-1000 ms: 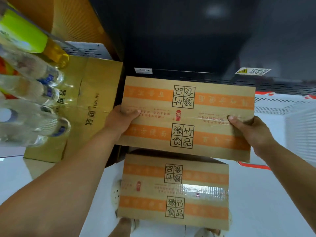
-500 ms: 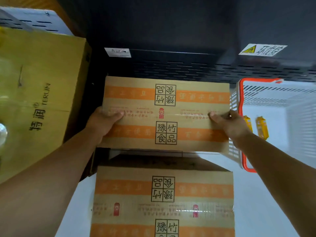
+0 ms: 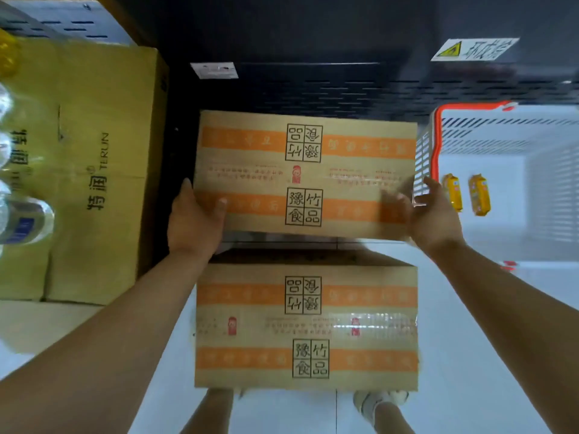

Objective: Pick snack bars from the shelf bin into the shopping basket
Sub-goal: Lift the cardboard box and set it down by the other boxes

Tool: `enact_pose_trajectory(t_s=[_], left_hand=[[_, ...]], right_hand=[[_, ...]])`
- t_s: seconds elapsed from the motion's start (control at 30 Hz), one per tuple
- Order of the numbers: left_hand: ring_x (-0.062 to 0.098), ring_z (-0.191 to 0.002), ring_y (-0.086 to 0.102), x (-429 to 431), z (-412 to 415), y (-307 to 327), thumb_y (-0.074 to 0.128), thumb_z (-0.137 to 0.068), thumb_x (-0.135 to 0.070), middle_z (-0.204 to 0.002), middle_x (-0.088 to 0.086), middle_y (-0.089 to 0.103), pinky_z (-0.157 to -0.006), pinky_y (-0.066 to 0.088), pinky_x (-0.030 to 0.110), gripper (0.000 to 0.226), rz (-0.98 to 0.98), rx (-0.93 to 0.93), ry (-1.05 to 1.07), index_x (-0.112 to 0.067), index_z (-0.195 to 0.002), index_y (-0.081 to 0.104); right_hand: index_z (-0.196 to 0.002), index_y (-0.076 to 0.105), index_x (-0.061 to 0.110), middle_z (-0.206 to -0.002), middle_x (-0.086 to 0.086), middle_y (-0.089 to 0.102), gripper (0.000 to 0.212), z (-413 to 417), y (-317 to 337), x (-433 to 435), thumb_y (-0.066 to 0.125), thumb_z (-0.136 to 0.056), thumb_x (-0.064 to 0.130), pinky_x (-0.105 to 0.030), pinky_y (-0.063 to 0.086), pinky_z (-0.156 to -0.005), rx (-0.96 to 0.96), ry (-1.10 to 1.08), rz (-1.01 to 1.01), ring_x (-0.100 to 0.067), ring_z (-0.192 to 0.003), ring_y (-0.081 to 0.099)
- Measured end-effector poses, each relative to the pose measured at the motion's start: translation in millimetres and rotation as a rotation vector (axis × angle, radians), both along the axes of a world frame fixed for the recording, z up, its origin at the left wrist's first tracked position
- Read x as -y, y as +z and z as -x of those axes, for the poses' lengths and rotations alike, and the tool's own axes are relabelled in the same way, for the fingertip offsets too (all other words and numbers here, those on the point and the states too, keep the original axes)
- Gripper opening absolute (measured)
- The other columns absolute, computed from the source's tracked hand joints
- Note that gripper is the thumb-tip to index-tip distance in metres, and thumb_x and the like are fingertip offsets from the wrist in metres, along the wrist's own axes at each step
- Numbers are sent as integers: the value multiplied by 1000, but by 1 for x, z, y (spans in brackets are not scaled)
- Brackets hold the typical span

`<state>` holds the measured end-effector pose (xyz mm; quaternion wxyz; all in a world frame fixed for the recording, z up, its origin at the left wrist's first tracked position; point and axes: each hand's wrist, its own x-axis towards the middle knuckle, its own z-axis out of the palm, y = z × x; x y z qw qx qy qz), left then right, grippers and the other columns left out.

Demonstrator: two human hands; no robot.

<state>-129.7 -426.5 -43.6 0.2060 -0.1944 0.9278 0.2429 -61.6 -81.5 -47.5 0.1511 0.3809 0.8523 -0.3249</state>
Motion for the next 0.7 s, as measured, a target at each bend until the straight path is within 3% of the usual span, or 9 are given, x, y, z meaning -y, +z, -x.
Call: enact_pose_trajectory(t_s=[0.13,0.27,0.33,0.43,0.57,0.7], left_hand=[[32,-115,57,27,-95,16,63,-85,-56,-124,8,61,-93,52,48,62,12,7,-36,-20,-134,50],[37,-122,54,41,-144,4,72,-71,-67,-137,15,55,-101,46,53,97,23,352,211,-15,-146,37],[34,-116,60,48,-151,-9,75,-63,-71,-131,10,61,-101,48,53,102,-113,477,295,-19,-143,41],[26,-101,67,54,-154,-24,81,-47,-72,-115,2,70,-94,53,51,96,-234,510,385,-24,-127,55],[27,-102,65,49,-156,-22,83,-67,-56,-114,1,67,-94,53,50,71,-248,492,373,-25,-123,51],[28,-105,64,47,-149,-5,82,-65,-61,-118,1,66,-96,52,51,80,-236,497,323,-25,-129,50]], right_hand=[[-141,41,20,-135,-6,57,55,-91,20,19,58,-94,44,-41,47,-97,34,-58,31,-27,-119,58],[-150,29,20,-146,-10,45,79,-163,12,31,65,-86,51,-50,46,-104,301,-133,163,-31,-129,50],[-149,29,24,-140,-6,52,90,-185,1,36,75,-77,52,-52,49,-100,333,-193,295,-28,-122,56],[-137,41,25,-116,6,64,84,-198,-19,41,86,-68,43,-48,53,-94,311,-291,393,-20,-105,64],[-119,49,28,-104,11,64,68,-197,-26,42,88,-65,41,-47,55,-91,308,-331,349,-20,-98,65],[-115,53,27,-105,10,65,66,-195,-9,39,88,-63,45,-48,54,-92,310,-347,331,-22,-101,64]])
